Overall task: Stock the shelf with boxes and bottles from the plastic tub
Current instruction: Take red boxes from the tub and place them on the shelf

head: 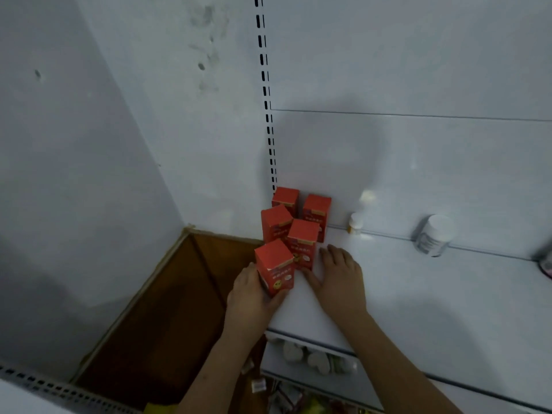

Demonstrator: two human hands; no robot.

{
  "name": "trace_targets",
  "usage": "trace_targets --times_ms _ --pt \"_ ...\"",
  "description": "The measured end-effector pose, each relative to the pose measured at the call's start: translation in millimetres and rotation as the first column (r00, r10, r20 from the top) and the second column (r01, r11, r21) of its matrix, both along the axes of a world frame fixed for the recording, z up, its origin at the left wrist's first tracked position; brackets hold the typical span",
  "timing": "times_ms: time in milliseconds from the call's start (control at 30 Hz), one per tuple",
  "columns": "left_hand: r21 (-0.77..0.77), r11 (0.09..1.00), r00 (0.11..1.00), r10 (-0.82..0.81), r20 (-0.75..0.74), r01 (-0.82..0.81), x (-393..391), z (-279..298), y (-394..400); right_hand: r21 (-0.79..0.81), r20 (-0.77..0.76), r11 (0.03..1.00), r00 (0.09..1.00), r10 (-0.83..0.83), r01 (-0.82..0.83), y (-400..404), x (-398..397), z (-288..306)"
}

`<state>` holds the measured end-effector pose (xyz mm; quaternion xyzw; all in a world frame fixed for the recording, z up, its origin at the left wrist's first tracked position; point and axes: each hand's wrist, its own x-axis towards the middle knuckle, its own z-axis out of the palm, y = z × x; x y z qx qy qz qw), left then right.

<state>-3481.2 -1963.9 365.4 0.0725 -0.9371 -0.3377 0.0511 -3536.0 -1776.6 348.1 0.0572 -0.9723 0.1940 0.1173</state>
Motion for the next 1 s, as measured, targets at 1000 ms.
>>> trace_targets --times_ms 1000 --pt "-0.207 0.838 0.802 -0.544 -0.247 0.505 178.4 42.4 370.4 -0.303 -0.122 0.928 0.957 -0.263 0.216 381.3 260.0 126.6"
